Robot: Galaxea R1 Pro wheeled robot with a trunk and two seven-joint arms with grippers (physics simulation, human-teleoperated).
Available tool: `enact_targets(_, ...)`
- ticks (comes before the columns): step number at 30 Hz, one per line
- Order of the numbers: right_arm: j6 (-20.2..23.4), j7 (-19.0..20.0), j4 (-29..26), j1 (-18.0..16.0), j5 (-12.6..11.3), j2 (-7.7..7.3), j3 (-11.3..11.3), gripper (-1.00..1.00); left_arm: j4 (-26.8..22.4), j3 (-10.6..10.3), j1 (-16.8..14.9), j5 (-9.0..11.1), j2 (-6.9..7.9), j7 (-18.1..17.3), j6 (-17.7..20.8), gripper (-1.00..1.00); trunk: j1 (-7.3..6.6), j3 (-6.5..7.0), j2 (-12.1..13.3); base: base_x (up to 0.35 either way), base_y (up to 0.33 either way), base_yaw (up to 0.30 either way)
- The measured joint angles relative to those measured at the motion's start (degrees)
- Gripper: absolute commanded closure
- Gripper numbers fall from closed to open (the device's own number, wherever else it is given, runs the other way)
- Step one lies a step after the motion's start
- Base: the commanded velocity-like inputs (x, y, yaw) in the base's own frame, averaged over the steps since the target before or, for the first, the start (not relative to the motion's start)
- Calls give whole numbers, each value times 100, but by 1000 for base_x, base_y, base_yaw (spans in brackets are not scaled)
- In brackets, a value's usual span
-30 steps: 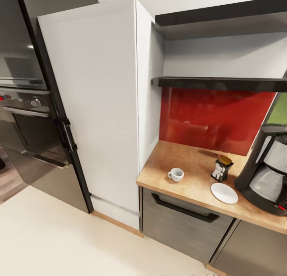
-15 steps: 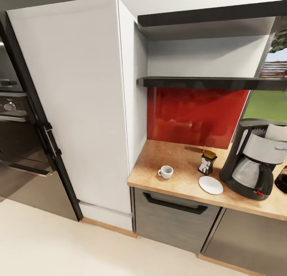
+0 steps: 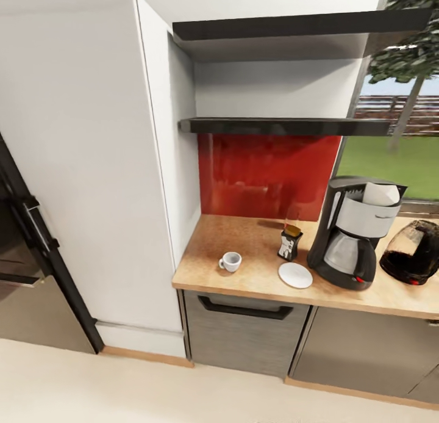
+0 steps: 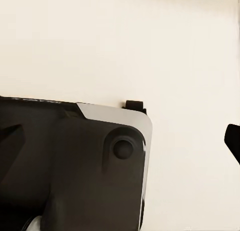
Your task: Set up a coffee station on the kitchen countertop: keep the coffee maker on the countertop, move the bottle of coffee from the kitchen shelf to the counter next to the coffee maker, place a paper coffee filter on top of the coffee maker, put the saucer next to the coffee maker with the coffee cup on the saucer, and place the electric kettle next to the coffee maker.
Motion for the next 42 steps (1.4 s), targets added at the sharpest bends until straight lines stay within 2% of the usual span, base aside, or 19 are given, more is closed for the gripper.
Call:
enact_targets(10,-1,1,1,0,0,0,0,-100,1,-1,0,2,-1,5,-1,-100,0,0,0,0,167,-267)
enact_targets(20,-9,-9,0,0,0,8,0,-100,3,-4,0,3,-9,5,-8,-100,0,0,0,0,20,-255)
enact_targets(30,-16,-24,-29,-1,14,20,3,-100,-14,10,2,-5,8,-5,-20,-100,0,0,0,0,0,-26)
enact_targets(36,-17,-28,-35,-1,-27,29,-13,-100,-25,0,2,-13,78,-6,-24,-100,0,1,0,0,0,0)
enact_targets(37,-17,-28,-31,-1,-32,32,-15,-100,-26,-3,3,-24,88,-6,-24,-100,0,4,0,0,0,0)
enact_targets(38,-17,-11,-20,-1,-41,35,-17,-100,-20,-19,5,-248,101,0,-21,-100,0,11,-1,0,0,0)
enact_targets(39,-17,-8,-18,-1,-42,35,-17,-100,-19,-22,5,-329,102,5,-21,-100,0,19,-1,0,0,0)
enact_targets(42,-17,-3,-30,-1,-43,35,-18,-100,-17,-26,6,-452,104,12,-24,-100,0,40,0,0,0,0)
